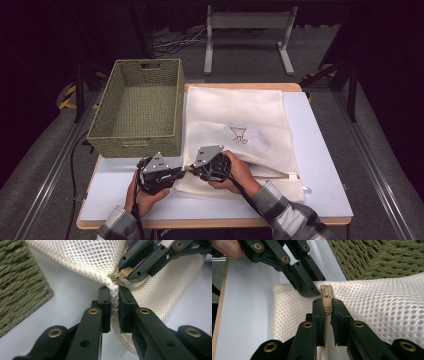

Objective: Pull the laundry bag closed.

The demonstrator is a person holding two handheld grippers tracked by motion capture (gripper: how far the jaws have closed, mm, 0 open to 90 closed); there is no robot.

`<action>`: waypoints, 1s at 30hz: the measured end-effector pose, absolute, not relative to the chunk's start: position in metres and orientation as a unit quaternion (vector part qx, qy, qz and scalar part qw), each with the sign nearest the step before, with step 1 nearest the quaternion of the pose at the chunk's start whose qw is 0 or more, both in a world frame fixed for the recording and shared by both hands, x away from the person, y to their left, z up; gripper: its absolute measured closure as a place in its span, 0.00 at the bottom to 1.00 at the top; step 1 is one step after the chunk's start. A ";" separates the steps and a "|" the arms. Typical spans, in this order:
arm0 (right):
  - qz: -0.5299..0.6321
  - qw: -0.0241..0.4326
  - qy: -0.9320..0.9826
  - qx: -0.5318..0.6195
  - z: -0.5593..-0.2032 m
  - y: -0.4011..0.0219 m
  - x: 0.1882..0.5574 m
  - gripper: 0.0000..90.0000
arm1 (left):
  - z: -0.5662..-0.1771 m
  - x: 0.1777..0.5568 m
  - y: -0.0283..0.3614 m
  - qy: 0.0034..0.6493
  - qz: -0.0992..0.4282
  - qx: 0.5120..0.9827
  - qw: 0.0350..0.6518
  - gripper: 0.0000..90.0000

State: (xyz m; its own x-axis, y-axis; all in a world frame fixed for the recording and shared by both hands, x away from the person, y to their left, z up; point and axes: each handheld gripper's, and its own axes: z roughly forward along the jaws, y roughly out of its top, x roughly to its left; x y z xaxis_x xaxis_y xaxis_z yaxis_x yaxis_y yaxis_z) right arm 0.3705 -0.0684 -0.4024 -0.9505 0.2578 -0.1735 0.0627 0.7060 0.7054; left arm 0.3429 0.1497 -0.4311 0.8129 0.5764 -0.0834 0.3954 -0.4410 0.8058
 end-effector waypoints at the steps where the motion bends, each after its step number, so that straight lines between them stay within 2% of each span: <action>1: 0.373 0.132 0.914 0.087 -0.403 -0.069 0.370 0.91 | -0.431 0.342 0.149 0.290 0.102 0.841 0.445 0.93; 13: 0.374 0.127 0.914 0.093 -0.406 -0.069 0.371 0.91 | -0.430 0.340 0.148 0.287 0.111 0.844 0.440 0.94; 20: 0.374 0.114 0.916 0.091 -0.408 -0.067 0.373 0.85 | -0.430 0.338 0.147 0.281 0.116 0.846 0.437 0.94; 30: 0.377 0.105 0.916 0.092 -0.409 -0.067 0.377 0.91 | -0.431 0.339 0.148 0.281 0.116 0.847 0.436 0.94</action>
